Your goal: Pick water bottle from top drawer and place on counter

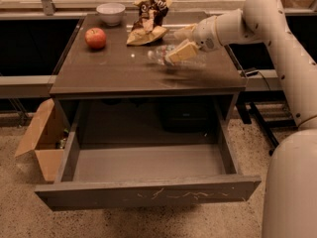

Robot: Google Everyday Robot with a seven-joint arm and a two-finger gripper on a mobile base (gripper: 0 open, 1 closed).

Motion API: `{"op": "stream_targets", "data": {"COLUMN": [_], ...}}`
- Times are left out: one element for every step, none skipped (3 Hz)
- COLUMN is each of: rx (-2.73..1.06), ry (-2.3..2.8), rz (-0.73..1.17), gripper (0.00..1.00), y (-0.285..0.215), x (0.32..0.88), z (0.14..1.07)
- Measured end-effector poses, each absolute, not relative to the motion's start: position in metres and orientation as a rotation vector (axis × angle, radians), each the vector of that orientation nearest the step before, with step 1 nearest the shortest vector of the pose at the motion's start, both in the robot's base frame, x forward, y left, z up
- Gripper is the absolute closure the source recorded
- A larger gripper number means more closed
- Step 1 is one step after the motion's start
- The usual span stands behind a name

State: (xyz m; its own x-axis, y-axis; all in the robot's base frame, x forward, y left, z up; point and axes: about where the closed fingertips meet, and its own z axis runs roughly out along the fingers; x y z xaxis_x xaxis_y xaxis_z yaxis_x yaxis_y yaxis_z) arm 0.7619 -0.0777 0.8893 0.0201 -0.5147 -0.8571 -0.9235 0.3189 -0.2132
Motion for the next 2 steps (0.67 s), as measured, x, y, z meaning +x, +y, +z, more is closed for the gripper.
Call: {"op": "stream_targets", "data": {"rx": [-1.327,-1.328], "ry": [1.623,1.596], "rz": [0.530,0.505], "gripper": [0.00,0.00], "y": [-0.0782,-0.0793], "x": [0.7623,0.7618], "z": [0.8918,0.8998]}}
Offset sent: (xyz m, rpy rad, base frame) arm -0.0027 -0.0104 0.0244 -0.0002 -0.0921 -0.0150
